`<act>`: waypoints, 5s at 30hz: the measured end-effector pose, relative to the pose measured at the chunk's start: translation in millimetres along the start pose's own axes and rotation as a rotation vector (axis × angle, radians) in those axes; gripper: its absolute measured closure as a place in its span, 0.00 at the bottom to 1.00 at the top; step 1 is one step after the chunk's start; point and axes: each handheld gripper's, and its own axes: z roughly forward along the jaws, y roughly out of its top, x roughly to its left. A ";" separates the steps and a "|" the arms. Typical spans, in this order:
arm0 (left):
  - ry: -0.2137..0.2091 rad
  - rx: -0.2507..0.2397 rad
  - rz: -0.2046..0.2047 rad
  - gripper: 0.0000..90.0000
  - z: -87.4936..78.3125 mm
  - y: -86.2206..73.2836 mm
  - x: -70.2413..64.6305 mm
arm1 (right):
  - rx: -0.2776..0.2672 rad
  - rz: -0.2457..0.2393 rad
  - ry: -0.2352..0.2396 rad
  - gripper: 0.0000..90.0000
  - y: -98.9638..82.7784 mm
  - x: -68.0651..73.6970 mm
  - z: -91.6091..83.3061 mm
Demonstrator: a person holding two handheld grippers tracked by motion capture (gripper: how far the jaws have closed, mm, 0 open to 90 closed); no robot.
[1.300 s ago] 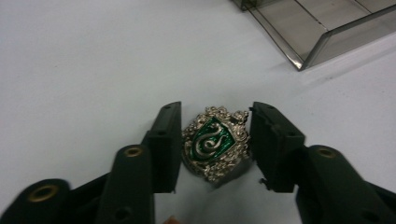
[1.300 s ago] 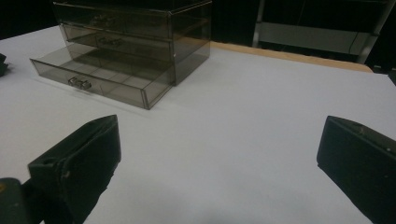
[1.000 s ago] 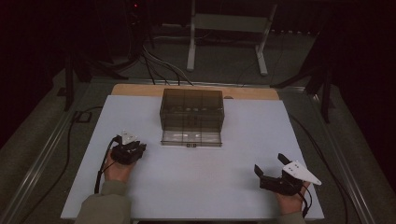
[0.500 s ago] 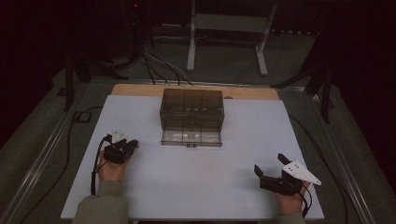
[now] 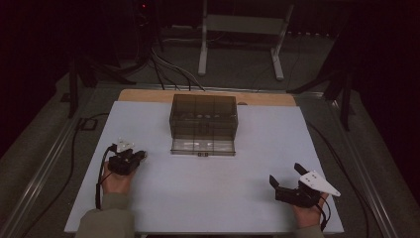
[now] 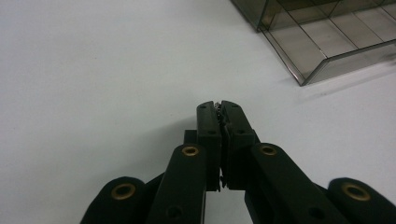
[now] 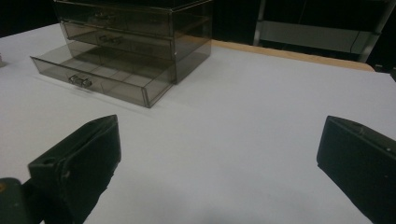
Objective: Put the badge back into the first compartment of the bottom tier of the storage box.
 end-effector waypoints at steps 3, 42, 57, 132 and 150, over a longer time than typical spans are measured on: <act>0.002 -0.001 0.002 0.99 0.2 0.4 -0.7 | 0.000 0.002 0.000 0.00 0.0 -0.2 0.1; 0.006 -0.043 0.001 0.99 -10.4 14.3 -7.3 | 0.003 0.003 0.002 0.00 -0.2 0.2 1.0; 0.006 -0.067 0.015 0.99 -16.5 27.4 -12.8 | 0.003 0.003 0.002 0.00 -0.2 0.4 0.8; -0.013 -0.106 0.070 0.99 -3.9 65.3 -39.8 | 0.002 0.003 0.003 0.00 -0.3 -0.3 1.0; -0.016 -0.097 0.076 0.99 5.8 66.9 -46.7 | 0.002 0.002 0.002 0.00 -0.3 -0.6 0.8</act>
